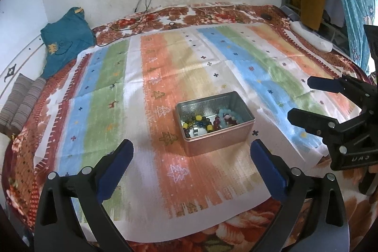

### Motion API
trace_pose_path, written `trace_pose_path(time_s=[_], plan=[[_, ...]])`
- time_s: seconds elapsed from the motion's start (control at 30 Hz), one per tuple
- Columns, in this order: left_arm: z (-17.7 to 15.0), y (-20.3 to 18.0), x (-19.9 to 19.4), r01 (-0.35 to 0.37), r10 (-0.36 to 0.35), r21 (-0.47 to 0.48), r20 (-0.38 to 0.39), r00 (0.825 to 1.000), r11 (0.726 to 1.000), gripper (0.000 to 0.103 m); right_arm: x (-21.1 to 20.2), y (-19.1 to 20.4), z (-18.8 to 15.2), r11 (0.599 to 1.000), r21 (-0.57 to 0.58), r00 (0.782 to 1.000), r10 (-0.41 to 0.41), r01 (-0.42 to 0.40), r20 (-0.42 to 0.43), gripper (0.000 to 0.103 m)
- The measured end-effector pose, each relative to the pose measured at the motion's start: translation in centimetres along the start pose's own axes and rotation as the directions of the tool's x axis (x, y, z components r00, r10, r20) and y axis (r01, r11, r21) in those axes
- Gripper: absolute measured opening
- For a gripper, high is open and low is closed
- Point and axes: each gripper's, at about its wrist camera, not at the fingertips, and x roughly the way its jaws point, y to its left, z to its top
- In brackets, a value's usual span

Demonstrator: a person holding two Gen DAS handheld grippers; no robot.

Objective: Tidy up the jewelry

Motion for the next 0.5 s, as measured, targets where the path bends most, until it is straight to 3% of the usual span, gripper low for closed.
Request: trace_pose_path(time_s=[0.23, 0.5], plan=[[-0.4, 0.1, -1.0, -0.004, 0.005, -0.027, 0.039, 0.999, 1.000, 0.097, -0.8, 0.1, -0.4, 1.000, 0.012, 0.999, -0.006, 0.005, 0.031, 0.094], [-0.8, -0.8, -2.1, -0.034, 0.034, 0.005, 0.099, 0.995, 0.999, 0.097, -1.7, 1.0, -0.8, 0.999, -0.029, 0.997, -0.033, 0.035, 0.071, 0.096]])
